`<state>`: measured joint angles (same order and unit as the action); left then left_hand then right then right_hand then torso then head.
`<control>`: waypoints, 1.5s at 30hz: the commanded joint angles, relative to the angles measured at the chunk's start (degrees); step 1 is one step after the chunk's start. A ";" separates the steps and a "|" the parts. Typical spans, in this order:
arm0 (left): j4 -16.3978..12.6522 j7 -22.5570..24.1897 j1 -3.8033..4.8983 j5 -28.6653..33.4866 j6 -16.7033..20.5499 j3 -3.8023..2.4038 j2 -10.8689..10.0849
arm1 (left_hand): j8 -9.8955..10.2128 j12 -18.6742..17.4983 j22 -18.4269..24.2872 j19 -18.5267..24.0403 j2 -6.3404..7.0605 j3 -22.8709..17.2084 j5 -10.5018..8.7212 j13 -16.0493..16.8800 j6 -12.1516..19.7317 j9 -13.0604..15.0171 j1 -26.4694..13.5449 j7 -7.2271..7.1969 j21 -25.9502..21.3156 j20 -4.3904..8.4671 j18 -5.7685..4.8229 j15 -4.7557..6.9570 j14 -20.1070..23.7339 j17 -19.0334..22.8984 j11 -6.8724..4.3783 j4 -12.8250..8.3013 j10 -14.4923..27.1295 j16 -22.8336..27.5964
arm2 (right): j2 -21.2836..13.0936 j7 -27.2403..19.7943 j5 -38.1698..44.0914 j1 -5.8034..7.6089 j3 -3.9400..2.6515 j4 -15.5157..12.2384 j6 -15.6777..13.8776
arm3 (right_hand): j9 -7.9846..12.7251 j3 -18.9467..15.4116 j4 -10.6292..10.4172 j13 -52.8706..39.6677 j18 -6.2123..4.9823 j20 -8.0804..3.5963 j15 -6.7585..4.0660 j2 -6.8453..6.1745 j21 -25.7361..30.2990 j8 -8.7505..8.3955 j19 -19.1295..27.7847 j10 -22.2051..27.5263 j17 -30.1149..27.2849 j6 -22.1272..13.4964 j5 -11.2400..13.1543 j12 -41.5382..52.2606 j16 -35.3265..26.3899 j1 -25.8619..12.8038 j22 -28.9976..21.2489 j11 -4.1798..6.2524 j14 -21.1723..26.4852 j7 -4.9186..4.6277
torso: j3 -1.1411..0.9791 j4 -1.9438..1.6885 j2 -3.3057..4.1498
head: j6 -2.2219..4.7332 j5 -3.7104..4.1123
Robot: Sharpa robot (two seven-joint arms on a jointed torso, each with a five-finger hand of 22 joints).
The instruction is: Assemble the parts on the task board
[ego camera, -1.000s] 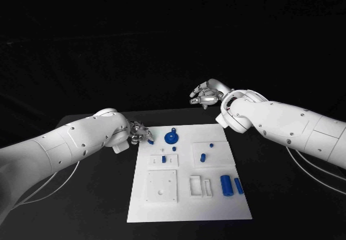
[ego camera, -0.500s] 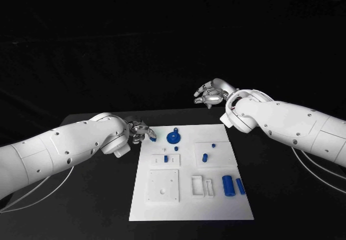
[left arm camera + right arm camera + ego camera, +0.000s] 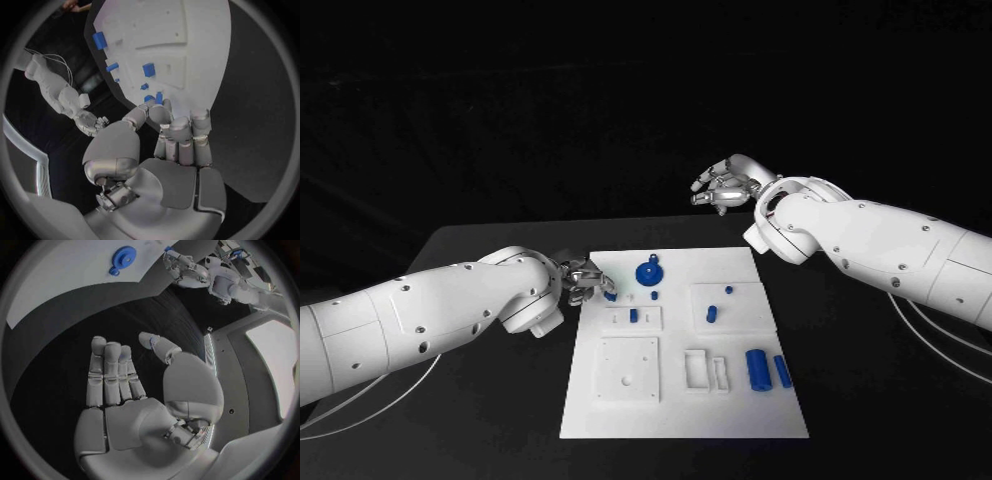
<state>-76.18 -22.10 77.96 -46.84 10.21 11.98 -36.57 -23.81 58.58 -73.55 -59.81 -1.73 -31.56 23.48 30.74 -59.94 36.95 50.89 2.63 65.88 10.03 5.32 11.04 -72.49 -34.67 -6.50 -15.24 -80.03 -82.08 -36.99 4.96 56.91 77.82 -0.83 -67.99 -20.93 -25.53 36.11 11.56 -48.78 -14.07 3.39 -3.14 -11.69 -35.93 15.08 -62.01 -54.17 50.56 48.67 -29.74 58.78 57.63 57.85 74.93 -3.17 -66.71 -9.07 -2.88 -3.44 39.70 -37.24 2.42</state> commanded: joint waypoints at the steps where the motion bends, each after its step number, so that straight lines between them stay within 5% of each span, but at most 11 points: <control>1: -0.85 -0.14 0.01 -1.00 1.40 0.43 -0.20 | -2.60 0.11 0.03 -0.41 -0.14 -0.30 0.26 -0.01 -5.83 8.92 0.52 -3.28 0.20 5.41 1.08 1.73 -1.09 -0.08 -0.51 -0.15 -0.02 -0.25 | -0.02 -0.55 -0.08 -0.01 -0.03 -0.13 0.15 | 0.05 -0.26 -0.06 0.06 -0.92 0.06 0.03 -0.18 0.40 -0.21 0.27 0.43 -0.10 -0.03 -0.26 0.27 -0.07 -0.36 1.12 0.08 0.21 -0.45 | -0.01 -0.06 -0.01 | -0.21 -0.07; 12: -2.25 -0.04 -0.19 -2.84 1.93 1.59 -0.57 | -2.63 0.13 0.02 -0.42 -0.15 -0.33 0.42 0.00 -5.87 8.99 0.54 -3.30 0.22 5.42 1.09 1.74 -1.10 -0.09 -0.53 -0.19 -0.02 -0.28 | -0.05 -0.56 -0.08 -0.01 -0.03 -0.15 0.22 | 0.06 -0.27 -0.05 0.11 -0.92 0.07 0.04 -0.17 0.42 -0.21 0.27 0.45 -0.11 -0.06 -0.26 0.29 -0.07 -0.34 1.12 0.08 0.23 -0.46 | -0.04 0.08 0.06 | -0.33 -0.24; 45: -1.51 -0.61 -1.31 -4.02 -0.73 1.82 0.62 | -2.64 0.16 0.02 -0.43 -0.20 -0.39 0.73 0.01 -5.89 9.13 0.53 -3.34 0.24 5.44 1.09 1.77 -1.09 -0.10 -0.56 -0.26 -0.01 -0.31 | 0.25 -0.86 -0.26 -0.02 -0.03 0.15 0.63 | 0.06 -0.28 -0.03 0.21 -0.92 0.08 0.05 -0.08 0.45 -0.21 0.26 0.48 -0.13 -0.10 -0.33 0.35 -0.06 -0.29 1.12 0.06 0.24 -0.47 | -0.11 0.13 0.09 | -0.96 -0.35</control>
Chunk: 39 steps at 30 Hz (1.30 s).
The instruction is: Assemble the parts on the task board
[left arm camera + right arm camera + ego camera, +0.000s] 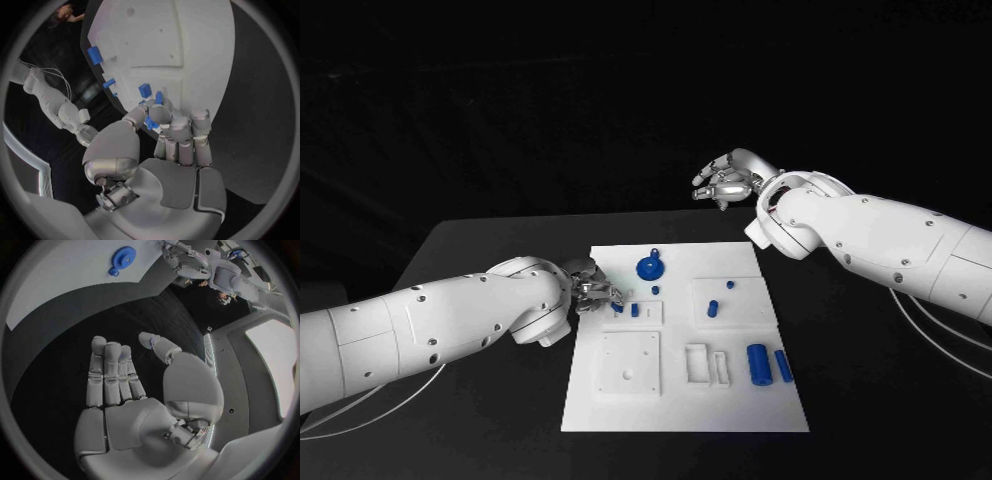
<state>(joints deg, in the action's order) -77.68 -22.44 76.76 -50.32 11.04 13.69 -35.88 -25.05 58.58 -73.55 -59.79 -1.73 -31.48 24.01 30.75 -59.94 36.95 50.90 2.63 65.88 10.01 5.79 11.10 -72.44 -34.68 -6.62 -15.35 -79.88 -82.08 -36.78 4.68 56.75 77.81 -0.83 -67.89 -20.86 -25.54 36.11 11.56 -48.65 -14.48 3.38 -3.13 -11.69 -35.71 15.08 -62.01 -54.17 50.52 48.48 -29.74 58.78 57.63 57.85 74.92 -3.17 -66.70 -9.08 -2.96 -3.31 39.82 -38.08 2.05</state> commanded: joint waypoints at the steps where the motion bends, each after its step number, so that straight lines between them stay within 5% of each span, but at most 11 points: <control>1: -0.02 -0.31 -0.12 -0.54 -1.66 0.12 -0.09 | -1.40 0.16 0.02 -0.45 -0.20 -0.47 0.20 -0.01 -5.89 9.13 0.53 -3.34 0.25 5.45 0.62 1.71 -1.14 -0.08 -0.44 -0.15 -0.16 -0.31 | 0.06 -0.59 -0.10 -0.01 -0.03 0.05 0.58 | 0.07 -0.29 -0.02 0.08 -0.52 0.08 0.04 -0.08 0.24 -0.21 0.27 0.48 -0.09 0.09 -0.33 0.36 -0.06 -0.29 1.13 0.06 0.24 -0.46 | -0.03 -0.01 -0.02 | -0.17 0.01; 39: -0.72 -0.89 -0.75 -1.21 -3.66 0.13 -1.17 | -1.43 0.27 -0.02 -0.42 -0.29 -0.54 0.71 0.04 -5.94 9.36 0.60 -3.39 0.30 5.47 0.62 1.73 -1.18 -0.13 -0.49 -0.47 -0.18 -0.43 | 0.01 -0.68 -0.12 -0.06 -0.03 0.18 0.84 | 0.08 -0.37 0.00 0.21 -0.52 0.10 0.06 -0.03 0.29 -0.21 0.27 0.53 -0.12 0.04 -0.39 0.44 -0.04 -0.32 1.13 0.04 0.26 -0.48 | 0.02 0.00 -0.02 | -0.33 -0.33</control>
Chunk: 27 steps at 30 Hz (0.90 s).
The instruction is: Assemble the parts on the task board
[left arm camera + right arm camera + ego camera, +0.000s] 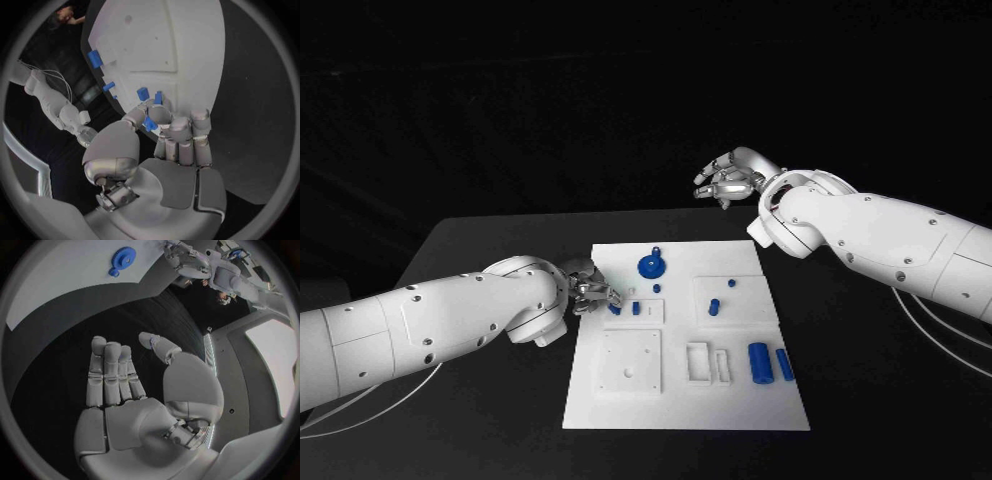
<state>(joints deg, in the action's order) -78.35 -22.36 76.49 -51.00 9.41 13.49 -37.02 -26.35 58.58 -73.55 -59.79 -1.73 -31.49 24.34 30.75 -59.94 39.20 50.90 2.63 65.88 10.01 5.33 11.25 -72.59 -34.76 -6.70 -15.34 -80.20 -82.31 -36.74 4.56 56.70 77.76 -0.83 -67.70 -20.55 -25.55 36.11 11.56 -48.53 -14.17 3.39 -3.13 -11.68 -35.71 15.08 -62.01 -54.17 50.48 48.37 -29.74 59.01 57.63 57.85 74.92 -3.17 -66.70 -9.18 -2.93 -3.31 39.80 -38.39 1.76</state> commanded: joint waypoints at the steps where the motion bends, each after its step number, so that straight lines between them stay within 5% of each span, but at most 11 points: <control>1: -0.02 -0.98 -0.48 -0.57 -1.99 0.32 -0.05 | -0.13 0.27 -0.02 -0.43 -0.29 -0.53 0.40 0.03 -5.94 7.12 0.59 -3.39 0.30 5.48 1.08 1.58 -1.03 -0.05 -0.42 -0.48 0.14 -0.21 | -0.03 -0.56 -0.06 -0.02 -0.03 -0.03 0.52 | 0.08 -0.38 0.00 0.10 -0.83 0.10 0.06 -0.03 0.29 -0.21 0.27 0.53 -0.08 0.15 -0.40 0.22 -0.04 -0.32 1.13 0.04 0.26 -0.38 | -0.01 -0.01 0.01 | -0.01 -0.03; 27: 0.22 -1.52 -0.51 -2.47 -3.52 0.32 -0.10 | -0.12 0.33 -0.03 -0.42 -0.30 -0.51 0.47 0.05 -5.95 7.24 0.55 -3.40 0.33 5.48 1.07 1.58 -1.04 -0.07 -0.43 -0.57 0.14 -0.26 | -0.08 -0.60 -0.07 -0.05 -0.03 -0.04 0.68 | 0.09 -0.44 0.02 0.20 -0.83 0.11 0.07 0.00 0.33 -0.19 0.27 0.57 -0.10 0.12 -0.46 0.30 -0.03 -0.34 1.14 0.03 0.28 -0.39 | -0.02 0.02 0.00 | -0.10 -0.02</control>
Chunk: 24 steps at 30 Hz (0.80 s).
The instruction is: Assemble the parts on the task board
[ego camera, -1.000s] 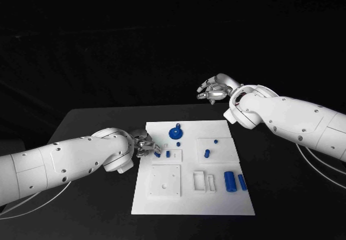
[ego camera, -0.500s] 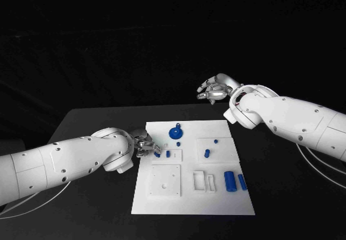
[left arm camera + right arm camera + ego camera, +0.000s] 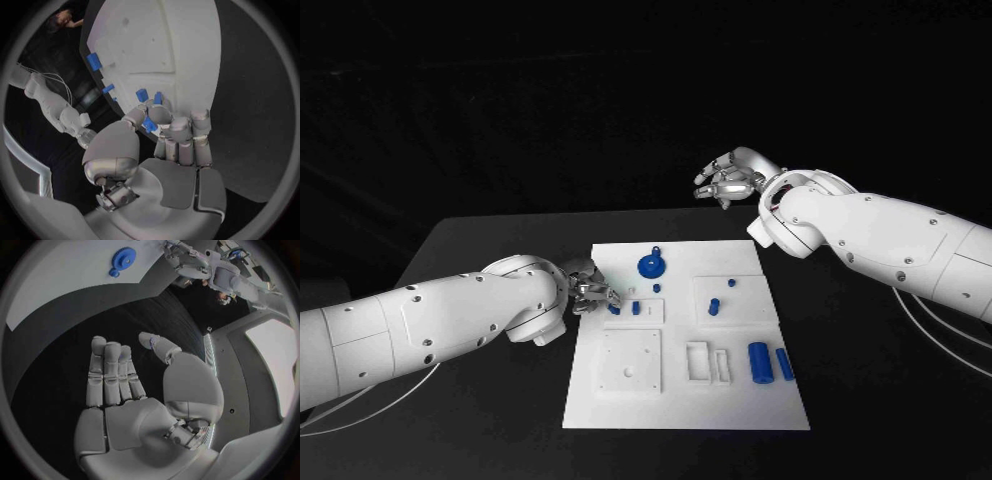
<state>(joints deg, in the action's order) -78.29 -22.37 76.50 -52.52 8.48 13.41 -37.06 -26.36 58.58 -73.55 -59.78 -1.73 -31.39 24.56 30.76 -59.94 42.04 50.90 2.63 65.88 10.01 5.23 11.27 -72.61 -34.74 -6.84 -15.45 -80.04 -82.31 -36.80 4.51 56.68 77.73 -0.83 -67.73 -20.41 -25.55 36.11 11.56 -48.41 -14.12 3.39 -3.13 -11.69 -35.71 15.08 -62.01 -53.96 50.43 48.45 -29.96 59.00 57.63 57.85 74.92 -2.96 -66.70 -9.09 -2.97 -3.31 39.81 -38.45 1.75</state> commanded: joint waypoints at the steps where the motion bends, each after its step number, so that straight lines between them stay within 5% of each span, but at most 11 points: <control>1: 0.15 -1.56 -0.51 -0.95 -2.69 0.41 -0.07 | -0.12 0.33 -0.03 -0.42 -0.30 -0.61 0.25 0.05 -5.95 4.40 0.55 -3.40 0.33 5.48 1.17 1.56 -1.02 -0.10 -0.28 -0.47 -0.02 -0.27 | -0.02 -0.56 -0.05 -0.02 -0.03 -0.01 0.54 | 0.09 -0.44 0.02 0.10 -0.88 0.11 0.07 0.01 0.33 -0.19 0.27 0.37 -0.06 0.04 -0.24 0.30 -0.03 -0.34 1.14 -0.17 0.28 -0.48 | 0.02 0.03 -0.02 | -0.04 0.00; 24: 0.04 -1.20 -0.52 -1.22 -3.12 0.41 0.09 | -1.03 0.72 -0.07 -0.46 0.70 -0.02 0.15 0.13 -7.65 5.42 -0.29 -3.79 0.47 5.52 1.15 1.68 -1.08 -0.19 -0.57 -0.30 -0.12 -0.61 | 0.05 -0.64 -0.06 -0.30 -0.03 0.09 0.66 | 0.09 -0.49 0.04 0.18 -0.88 0.12 0.07 0.05 0.36 -0.19 0.26 0.39 -0.08 0.01 -0.29 0.36 -0.02 -0.35 1.14 -0.18 0.29 -0.49 | -0.03 0.05 0.01 | -0.21 -0.04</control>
<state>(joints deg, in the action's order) -78.25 -22.44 76.52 -53.34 7.82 13.39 -37.03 -26.48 58.97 -73.55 -59.78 -1.49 -31.17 24.88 30.82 -59.94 44.11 50.66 2.63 66.11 10.00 5.78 11.29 -72.63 -34.85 -7.07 -15.66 -80.23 -82.58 -36.77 4.45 56.67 77.45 -0.83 -67.65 -20.27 -25.55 35.95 11.72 -48.30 -14.10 3.39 -3.13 -11.69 -35.71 15.08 -62.01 -53.96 50.44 48.47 -29.96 59.00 57.63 57.85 74.92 -2.97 -66.70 -9.07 -2.98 -3.30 39.81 -38.63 1.71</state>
